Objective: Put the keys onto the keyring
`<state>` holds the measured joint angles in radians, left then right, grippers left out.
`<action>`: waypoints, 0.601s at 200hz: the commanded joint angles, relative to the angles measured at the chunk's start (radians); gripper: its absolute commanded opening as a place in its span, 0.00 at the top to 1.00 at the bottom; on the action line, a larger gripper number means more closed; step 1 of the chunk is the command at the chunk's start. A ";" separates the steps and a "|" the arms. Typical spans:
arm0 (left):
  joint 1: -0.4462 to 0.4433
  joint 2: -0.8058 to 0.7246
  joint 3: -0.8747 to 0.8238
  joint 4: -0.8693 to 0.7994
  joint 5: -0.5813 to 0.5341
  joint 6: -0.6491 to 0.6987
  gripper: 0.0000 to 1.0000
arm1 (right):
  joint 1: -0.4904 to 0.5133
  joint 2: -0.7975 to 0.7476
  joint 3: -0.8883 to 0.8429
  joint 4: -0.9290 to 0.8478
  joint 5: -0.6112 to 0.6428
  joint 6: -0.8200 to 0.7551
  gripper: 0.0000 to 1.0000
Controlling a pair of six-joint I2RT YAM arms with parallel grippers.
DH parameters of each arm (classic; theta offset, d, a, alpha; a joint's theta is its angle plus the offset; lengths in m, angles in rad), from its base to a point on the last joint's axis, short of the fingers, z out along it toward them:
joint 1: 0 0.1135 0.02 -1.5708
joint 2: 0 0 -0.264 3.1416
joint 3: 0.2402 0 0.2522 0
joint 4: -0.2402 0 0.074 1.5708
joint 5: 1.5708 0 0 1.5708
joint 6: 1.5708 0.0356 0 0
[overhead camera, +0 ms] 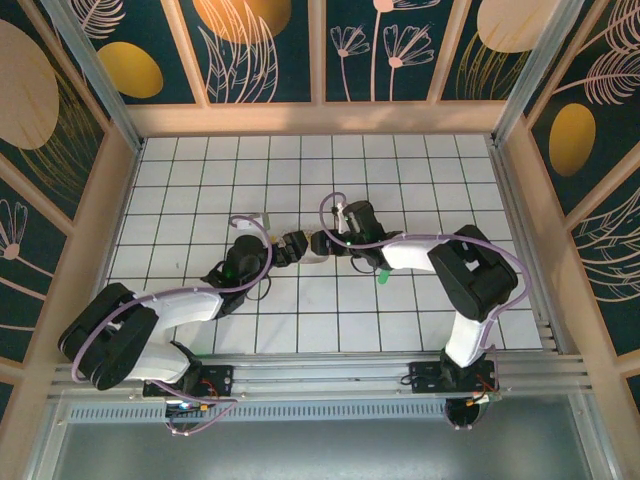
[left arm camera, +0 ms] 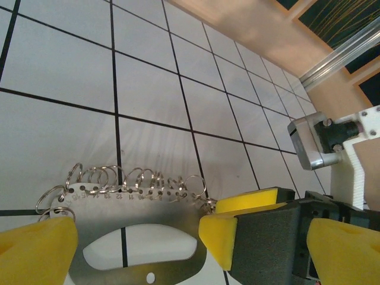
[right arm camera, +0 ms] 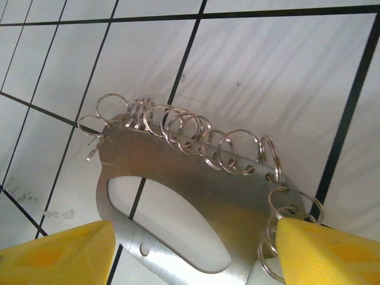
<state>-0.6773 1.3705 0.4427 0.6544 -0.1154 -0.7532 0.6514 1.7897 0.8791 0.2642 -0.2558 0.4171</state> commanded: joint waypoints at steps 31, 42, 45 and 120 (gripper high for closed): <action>-0.008 -0.008 -0.001 0.031 0.000 0.017 0.01 | 0.027 -0.115 -0.073 -0.041 0.013 -0.009 0.27; -0.008 -0.004 0.001 0.031 0.000 0.018 0.01 | 0.037 -0.113 -0.086 -0.036 0.015 -0.004 0.27; -0.008 -0.003 0.001 0.031 0.000 0.018 0.01 | 0.041 -0.112 -0.089 -0.036 0.015 -0.004 0.27; -0.008 0.005 0.010 0.024 -0.004 0.024 0.01 | 0.050 -0.043 -0.074 -0.044 0.030 -0.019 0.27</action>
<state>-0.6773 1.3689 0.4427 0.6544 -0.1150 -0.7525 0.6994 1.7069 0.7853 0.2348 -0.2447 0.4175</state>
